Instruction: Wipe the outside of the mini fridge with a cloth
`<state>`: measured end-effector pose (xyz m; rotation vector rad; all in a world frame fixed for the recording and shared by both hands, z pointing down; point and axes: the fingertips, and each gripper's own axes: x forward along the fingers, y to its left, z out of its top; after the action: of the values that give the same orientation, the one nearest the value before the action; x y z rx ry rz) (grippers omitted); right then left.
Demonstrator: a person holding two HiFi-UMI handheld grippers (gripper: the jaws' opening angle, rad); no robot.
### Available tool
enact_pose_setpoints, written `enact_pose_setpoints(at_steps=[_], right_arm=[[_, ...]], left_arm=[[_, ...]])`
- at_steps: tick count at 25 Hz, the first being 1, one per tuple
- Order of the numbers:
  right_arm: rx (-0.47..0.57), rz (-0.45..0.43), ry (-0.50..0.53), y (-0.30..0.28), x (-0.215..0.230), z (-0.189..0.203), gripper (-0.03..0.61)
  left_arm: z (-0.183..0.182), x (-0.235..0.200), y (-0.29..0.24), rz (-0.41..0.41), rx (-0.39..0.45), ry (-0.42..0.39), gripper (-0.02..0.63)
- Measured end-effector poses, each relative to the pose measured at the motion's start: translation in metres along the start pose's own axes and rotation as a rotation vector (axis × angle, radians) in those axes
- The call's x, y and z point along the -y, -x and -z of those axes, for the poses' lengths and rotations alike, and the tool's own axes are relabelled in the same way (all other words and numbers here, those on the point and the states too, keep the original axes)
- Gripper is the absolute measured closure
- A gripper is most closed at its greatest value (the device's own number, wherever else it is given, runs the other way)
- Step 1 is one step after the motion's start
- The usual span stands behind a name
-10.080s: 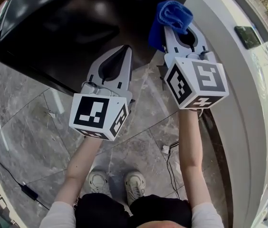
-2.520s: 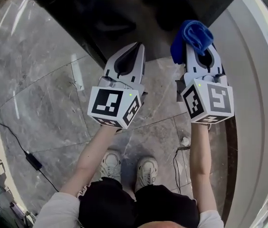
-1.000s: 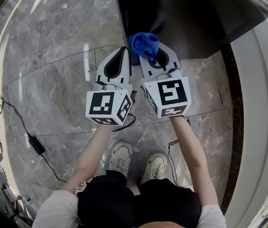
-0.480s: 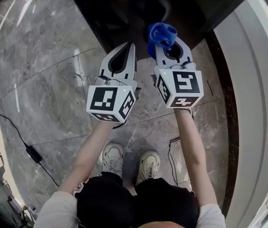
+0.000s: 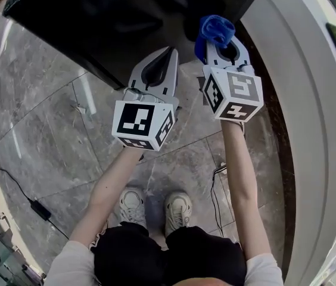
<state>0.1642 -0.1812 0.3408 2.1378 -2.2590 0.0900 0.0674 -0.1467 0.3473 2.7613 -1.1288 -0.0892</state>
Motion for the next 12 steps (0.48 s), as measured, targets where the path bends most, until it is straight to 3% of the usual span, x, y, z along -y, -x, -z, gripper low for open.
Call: enact_pose_setpoints(at_steps=[5, 12], right_arm=[[-0.001, 0.070, 0.012, -0.005, 0.049, 0.002, 0.526], [0.007, 0.105, 0.032, -0.007, 0.066, 0.005, 0.526]], left_arm=[[0.023, 0.011, -0.009, 0.021, -0.041, 0.013, 0.609], [0.033, 0.009, -0.019, 0.015, -0.052, 0.033, 0.609]])
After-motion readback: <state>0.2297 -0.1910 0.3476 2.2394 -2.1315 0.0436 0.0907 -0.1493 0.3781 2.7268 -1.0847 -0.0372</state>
